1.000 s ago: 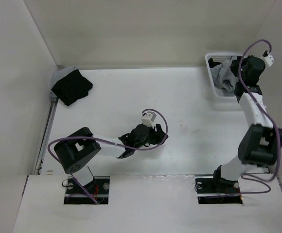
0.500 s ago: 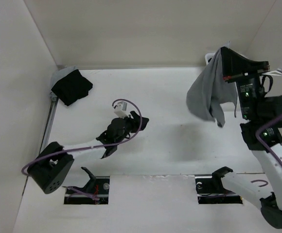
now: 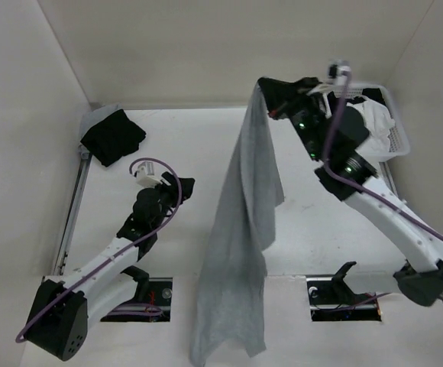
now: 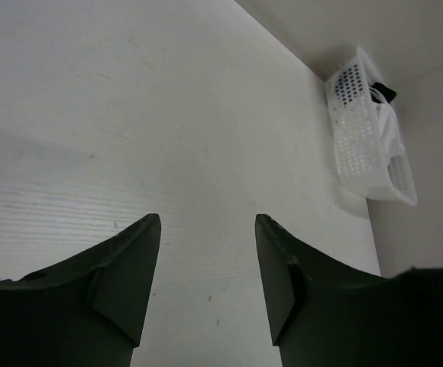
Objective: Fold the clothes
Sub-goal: Move the tank top to the center of the board, then flatten the tank top out
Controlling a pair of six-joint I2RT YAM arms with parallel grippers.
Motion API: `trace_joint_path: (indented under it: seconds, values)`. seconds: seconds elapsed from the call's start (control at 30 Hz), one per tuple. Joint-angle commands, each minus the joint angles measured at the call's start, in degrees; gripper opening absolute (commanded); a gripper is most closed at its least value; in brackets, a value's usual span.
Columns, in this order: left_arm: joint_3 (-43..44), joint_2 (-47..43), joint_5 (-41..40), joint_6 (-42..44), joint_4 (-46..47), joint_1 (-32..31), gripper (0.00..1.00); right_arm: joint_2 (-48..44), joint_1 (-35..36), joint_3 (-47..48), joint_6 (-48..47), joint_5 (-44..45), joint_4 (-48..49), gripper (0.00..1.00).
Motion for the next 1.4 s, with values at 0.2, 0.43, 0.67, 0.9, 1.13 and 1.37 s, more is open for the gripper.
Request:
trace_joint_path:
  seconds: [0.2, 0.43, 0.67, 0.9, 1.13, 1.37]
  values:
    - [2.2, -2.2, 5.6, -1.1, -4.1, 7.7, 0.51, 8.9, 0.7, 22.5, -6.7, -0.2, -8.0, 0.0]
    - [2.9, -7.3, 5.1, -1.9, -8.2, 8.4, 0.5, 2.9, 20.8, 10.7, -18.6, 17.7, -7.6, 0.0]
    - [0.0, -8.5, 5.1, -0.8, -13.1, 12.4, 0.5, 7.7, 41.8, -22.7, 0.1, 50.6, -3.1, 0.05]
    - [-3.7, -7.8, 5.1, 0.6, -16.7, 14.0, 0.5, 18.2, 48.5, -20.3, 20.8, 41.9, -17.1, 0.27]
    - [-6.0, -6.2, 4.6, 1.7, -17.3, 13.4, 0.48, 10.2, 36.7, -28.0, 13.5, 31.5, -10.2, 0.12]
    - [-4.9, -1.2, 2.3, 3.1, -18.3, 8.6, 0.42, 17.1, 12.6, -29.6, 16.5, 5.8, -10.6, 0.1]
